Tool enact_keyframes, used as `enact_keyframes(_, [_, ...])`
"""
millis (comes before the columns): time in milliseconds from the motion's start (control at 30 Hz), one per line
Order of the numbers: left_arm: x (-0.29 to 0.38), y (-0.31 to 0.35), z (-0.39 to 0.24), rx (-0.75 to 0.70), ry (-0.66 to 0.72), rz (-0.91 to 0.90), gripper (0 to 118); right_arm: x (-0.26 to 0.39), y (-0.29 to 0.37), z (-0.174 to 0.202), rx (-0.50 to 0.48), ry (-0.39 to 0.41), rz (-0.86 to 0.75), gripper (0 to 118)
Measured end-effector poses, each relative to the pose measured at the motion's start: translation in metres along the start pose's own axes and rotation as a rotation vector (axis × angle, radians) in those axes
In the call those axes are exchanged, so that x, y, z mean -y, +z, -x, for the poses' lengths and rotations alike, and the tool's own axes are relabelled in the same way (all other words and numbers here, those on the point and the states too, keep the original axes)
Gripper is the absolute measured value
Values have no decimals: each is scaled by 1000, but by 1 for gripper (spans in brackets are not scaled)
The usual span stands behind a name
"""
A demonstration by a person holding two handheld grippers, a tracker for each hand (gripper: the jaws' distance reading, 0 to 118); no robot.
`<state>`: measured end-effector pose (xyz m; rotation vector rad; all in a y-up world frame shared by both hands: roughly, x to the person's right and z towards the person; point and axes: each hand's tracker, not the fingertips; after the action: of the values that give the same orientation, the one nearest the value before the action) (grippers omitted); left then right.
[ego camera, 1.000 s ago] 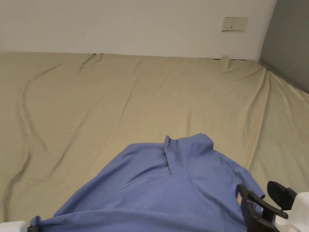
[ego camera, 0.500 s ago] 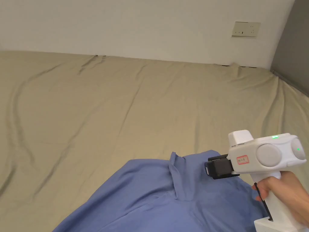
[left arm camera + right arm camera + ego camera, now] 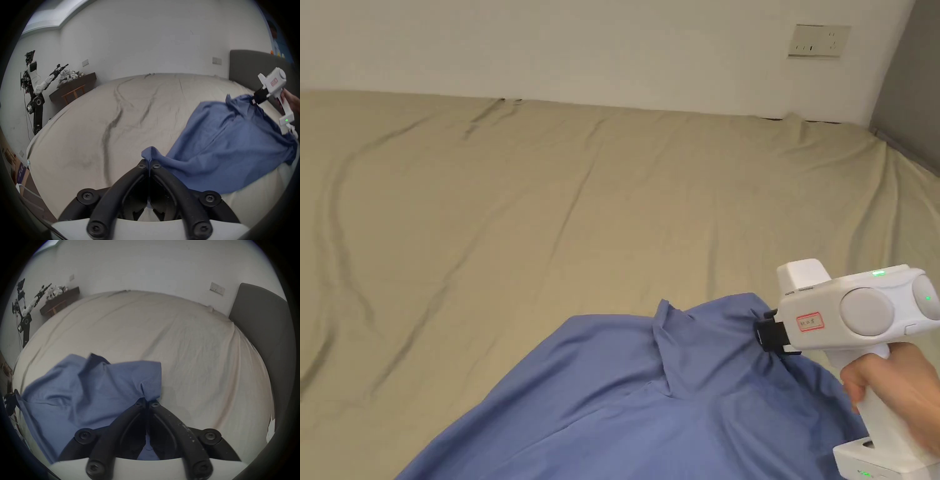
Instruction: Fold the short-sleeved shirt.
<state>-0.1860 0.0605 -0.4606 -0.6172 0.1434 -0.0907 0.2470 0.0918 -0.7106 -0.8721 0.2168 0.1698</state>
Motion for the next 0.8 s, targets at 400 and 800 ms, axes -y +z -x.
enact_keyframes(400, [-104,51,19,44,87,-307,0,7,189,-10,53,-107,-434,5])
enact_keyframes(800, [-221,170,30,76,92,-605,0,36,388,-10,212,-169,-826,5])
